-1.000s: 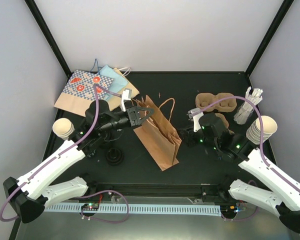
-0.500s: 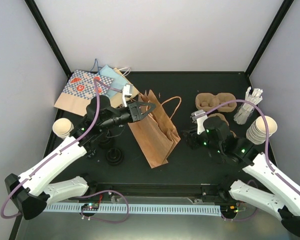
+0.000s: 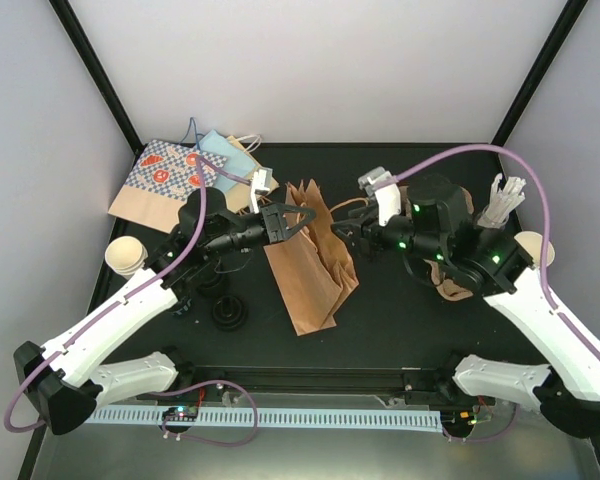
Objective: Pack the takeout coffee
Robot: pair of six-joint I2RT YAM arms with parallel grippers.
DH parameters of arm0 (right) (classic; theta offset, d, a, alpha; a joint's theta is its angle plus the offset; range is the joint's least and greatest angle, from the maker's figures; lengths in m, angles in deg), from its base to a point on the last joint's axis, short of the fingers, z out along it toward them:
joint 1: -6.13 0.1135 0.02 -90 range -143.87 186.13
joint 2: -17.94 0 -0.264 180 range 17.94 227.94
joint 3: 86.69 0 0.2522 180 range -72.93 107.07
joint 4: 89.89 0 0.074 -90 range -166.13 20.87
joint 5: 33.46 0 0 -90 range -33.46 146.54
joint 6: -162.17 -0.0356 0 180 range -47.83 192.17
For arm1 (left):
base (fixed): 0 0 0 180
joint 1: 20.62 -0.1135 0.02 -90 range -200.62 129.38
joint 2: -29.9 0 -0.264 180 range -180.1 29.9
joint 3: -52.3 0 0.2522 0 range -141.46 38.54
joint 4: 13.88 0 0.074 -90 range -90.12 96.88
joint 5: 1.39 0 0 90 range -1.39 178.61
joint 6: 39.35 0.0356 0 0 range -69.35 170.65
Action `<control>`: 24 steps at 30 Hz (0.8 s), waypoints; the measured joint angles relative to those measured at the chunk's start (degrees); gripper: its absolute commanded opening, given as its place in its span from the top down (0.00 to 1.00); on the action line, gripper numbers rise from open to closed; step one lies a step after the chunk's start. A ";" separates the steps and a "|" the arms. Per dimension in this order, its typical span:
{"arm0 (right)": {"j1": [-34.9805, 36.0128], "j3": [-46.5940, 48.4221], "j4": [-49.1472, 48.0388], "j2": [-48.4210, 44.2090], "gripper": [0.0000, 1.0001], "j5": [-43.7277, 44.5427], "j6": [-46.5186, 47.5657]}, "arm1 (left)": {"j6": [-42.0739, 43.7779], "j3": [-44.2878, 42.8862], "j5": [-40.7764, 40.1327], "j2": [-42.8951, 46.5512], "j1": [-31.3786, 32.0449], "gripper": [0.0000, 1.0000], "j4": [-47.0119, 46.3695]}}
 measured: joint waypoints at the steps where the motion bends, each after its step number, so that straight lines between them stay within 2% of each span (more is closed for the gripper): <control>1: 0.33 1.51 0.17 1.40 0.47 -0.66 0.26 | 0.00 -0.02 0.07 0.00 0.00 0.99 0.02; 5: 2.71 4.24 0.28 5.27 0.45 -1.11 1.68 | 0.00 -0.04 0.22 0.00 0.00 0.98 0.35; 11: 7.93 3.48 0.04 7.85 0.45 0.98 4.83 | -0.04 -0.04 0.22 -0.02 0.00 0.98 0.59; 18: 9.64 2.51 -1.27 9.11 0.47 5.01 6.21 | -0.09 -0.04 0.22 -0.07 0.00 0.98 0.59; 22: 10.05 2.14 -1.97 10.21 0.67 6.25 6.34 | -0.48 -0.04 0.20 -0.11 0.00 0.98 0.59; 24: 10.14 2.14 -2.34 10.84 0.79 6.78 6.10 | -0.55 -0.04 0.20 -0.13 0.00 0.91 0.57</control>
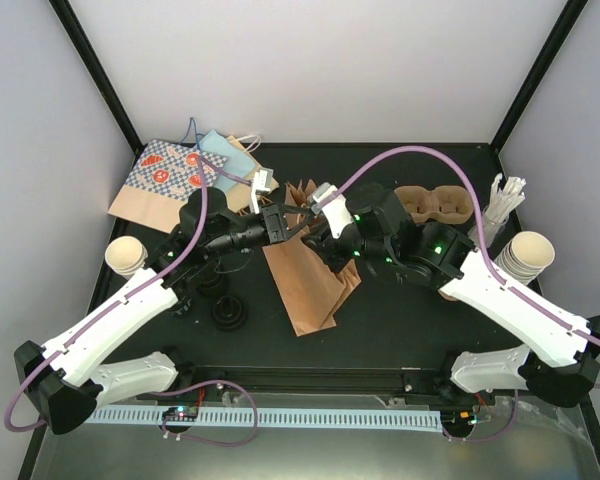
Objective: Pack the takeout coffee
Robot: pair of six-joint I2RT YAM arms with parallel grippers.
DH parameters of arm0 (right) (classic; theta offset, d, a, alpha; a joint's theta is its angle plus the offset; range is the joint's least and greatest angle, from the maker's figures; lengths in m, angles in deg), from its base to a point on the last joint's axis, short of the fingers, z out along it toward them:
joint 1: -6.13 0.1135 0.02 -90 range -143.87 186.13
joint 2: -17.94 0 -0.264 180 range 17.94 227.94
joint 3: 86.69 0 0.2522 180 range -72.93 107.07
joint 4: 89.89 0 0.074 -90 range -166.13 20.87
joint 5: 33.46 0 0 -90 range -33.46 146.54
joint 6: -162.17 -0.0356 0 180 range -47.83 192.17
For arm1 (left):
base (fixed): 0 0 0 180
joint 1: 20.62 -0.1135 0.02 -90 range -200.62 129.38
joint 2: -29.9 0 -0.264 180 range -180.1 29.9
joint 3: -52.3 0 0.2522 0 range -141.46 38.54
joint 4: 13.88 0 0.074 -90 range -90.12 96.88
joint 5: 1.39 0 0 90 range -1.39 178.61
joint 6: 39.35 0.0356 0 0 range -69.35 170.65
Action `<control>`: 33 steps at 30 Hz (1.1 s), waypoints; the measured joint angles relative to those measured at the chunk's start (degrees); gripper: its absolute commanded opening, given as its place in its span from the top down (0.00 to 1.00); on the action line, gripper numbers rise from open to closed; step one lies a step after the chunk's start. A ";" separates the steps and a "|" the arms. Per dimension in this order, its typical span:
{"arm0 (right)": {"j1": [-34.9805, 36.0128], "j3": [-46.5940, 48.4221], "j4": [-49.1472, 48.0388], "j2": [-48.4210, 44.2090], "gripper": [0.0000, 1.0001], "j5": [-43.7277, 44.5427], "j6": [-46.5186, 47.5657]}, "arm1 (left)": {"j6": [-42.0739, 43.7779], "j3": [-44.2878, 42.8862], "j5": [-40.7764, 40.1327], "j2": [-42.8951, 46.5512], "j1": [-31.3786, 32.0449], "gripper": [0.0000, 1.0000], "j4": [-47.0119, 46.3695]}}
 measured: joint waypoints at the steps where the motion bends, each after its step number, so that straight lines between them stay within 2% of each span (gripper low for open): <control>1: 0.02 0.00 -0.17 0.24 0.85 0.11 -0.07 | 0.00 0.00 -0.02 0.00 0.00 0.81 0.02; 3: 0.02 -0.02 -0.44 0.31 0.97 0.39 -0.15 | -0.17 0.00 0.02 0.00 0.00 0.53 -0.02; 4: 0.02 -0.02 -0.59 0.24 0.99 0.87 -0.55 | -0.22 -0.07 0.11 0.00 0.00 0.39 0.02; 5: 0.02 -0.02 -0.68 0.13 0.99 1.73 -0.94 | 0.15 -0.15 0.17 0.00 0.00 0.30 0.17; 7: 0.02 -0.04 -0.59 0.00 0.99 3.80 -1.44 | 0.55 -0.70 0.26 0.00 0.00 0.18 0.96; 9: 0.00 -0.04 -0.42 -0.26 0.99 6.34 -2.25 | 2.05 -1.53 0.13 0.15 -0.02 0.13 2.78; 13: 0.00 -0.09 -0.02 -1.03 0.99 10.12 -3.58 | 5.51 -3.15 -0.15 1.79 -0.33 0.11 8.37; 19: 0.00 -0.09 -0.37 -1.92 0.99 12.07 -4.59 | 8.17 -0.66 -1.57 10.12 -0.52 0.13 13.77; 26: 0.00 -0.09 -2.40 -3.56 0.98 12.00 -4.96 | 6.19 13.75 -4.70 19.89 -0.87 0.16 15.08; 33: 0.00 -1.44 -4.66 -6.12 0.98 12.00 -5.42 | 0.31 28.79 -4.98 20.83 -0.87 0.18 12.76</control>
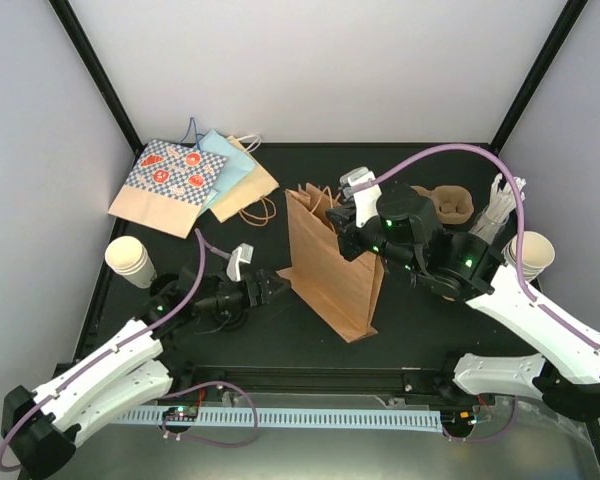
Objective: Pack the takeout coffee
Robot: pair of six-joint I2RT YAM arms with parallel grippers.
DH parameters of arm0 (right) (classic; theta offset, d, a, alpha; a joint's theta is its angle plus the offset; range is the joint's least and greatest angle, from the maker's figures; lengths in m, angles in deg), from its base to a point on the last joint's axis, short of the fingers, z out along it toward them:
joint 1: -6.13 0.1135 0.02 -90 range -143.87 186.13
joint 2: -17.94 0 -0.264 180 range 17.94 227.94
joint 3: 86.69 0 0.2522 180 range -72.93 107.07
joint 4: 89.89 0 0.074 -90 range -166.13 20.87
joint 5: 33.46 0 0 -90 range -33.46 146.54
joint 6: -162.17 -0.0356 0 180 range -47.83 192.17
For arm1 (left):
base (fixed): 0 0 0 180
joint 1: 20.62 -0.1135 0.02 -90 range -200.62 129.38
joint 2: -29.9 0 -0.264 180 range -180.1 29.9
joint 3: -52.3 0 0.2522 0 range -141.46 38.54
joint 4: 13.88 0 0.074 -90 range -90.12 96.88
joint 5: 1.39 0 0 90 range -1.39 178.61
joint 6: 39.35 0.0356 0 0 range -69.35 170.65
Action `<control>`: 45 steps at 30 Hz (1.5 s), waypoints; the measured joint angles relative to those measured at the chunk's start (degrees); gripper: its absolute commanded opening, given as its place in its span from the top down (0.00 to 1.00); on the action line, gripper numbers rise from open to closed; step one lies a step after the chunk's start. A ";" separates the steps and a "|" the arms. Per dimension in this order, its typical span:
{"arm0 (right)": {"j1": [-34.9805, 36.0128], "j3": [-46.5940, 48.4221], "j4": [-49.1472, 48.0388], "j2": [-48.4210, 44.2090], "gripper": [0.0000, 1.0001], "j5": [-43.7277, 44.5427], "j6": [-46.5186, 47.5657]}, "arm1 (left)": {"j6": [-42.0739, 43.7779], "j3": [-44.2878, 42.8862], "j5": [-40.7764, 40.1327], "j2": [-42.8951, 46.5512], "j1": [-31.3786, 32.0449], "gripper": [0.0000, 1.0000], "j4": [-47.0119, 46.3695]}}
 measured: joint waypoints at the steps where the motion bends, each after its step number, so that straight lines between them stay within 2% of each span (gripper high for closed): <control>1: 0.00 -0.50 -0.42 -0.22 0.98 0.02 -0.09 | -0.59 1.14 0.26 -0.46 0.00 0.18 -0.74; 13: 0.00 -3.28 -2.80 -0.83 0.98 0.09 -1.60 | -2.78 4.22 7.17 -15.23 0.92 0.18 -14.60; 15: 0.00 -3.63 -3.32 -0.96 0.98 0.07 -1.90 | -2.78 4.22 7.78 -16.24 0.94 0.22 -16.33; 20: 0.00 -4.17 -4.42 -1.05 0.97 0.07 -2.47 | -3.28 4.24 8.50 -18.86 0.98 0.41 -20.24; 24: 0.00 -4.63 -4.87 -1.05 0.97 0.07 -2.60 | -3.87 4.24 10.01 -22.12 1.11 0.51 -22.99; 32: 0.00 -4.63 -4.96 -1.07 0.97 0.07 -2.60 | -5.01 4.26 10.95 -24.85 1.36 0.49 -24.68; 40: 0.00 -5.33 -5.25 -1.81 0.97 0.07 -2.60 | -6.67 10.05 9.90 -19.32 2.56 0.44 -24.06; 45: 0.00 -5.53 -5.46 -1.97 0.96 0.04 -2.60 | -7.82 12.76 9.75 -19.12 2.84 0.43 -23.71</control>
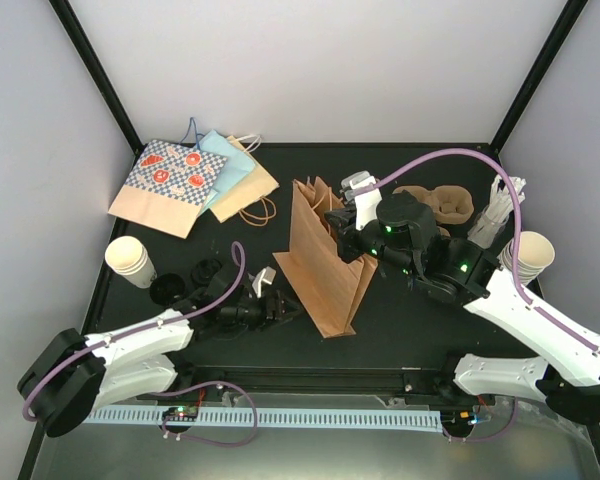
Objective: Pack the takeout coffee
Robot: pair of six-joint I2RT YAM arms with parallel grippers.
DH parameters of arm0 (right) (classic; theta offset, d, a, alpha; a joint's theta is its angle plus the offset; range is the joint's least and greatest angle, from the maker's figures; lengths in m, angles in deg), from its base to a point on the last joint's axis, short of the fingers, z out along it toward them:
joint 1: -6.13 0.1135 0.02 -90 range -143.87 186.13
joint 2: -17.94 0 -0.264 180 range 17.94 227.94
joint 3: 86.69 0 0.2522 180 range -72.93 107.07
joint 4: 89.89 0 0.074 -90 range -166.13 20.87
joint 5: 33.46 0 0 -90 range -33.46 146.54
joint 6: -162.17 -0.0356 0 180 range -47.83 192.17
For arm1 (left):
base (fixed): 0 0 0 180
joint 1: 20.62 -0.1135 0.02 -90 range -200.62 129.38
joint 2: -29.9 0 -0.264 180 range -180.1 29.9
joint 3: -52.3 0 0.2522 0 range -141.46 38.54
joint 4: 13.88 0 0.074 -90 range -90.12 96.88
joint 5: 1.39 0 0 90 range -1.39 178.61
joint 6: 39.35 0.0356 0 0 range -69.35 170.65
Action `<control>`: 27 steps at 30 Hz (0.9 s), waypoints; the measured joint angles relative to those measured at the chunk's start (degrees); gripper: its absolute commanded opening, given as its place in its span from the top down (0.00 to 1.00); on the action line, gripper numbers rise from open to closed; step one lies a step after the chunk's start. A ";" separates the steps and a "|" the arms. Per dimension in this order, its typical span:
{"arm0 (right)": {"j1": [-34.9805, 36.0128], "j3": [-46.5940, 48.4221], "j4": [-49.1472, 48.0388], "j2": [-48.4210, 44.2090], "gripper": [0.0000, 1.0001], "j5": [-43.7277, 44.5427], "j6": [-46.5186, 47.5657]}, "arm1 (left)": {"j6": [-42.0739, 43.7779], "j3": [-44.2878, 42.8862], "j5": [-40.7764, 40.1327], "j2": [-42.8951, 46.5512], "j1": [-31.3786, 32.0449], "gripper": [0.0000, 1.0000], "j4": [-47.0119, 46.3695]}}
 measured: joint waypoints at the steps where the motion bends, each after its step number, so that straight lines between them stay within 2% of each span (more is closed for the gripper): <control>1: 0.00 0.00 -0.02 0.00 0.96 0.00 0.00 | -0.20 0.37 -0.04 0.02 0.07 0.44 -0.04; 8: 0.00 0.00 -0.37 -0.07 0.96 -0.04 0.00 | -1.57 1.68 -0.02 -0.07 0.63 0.48 -1.27; 18: 0.00 -0.02 -0.39 -0.59 0.96 -0.33 -0.02 | -4.20 2.12 0.55 -1.97 0.66 0.46 -8.20; 27: 0.00 -0.76 -0.76 -0.68 0.96 -0.44 -0.02 | -6.23 3.78 -0.09 1.07 0.68 0.46 -12.90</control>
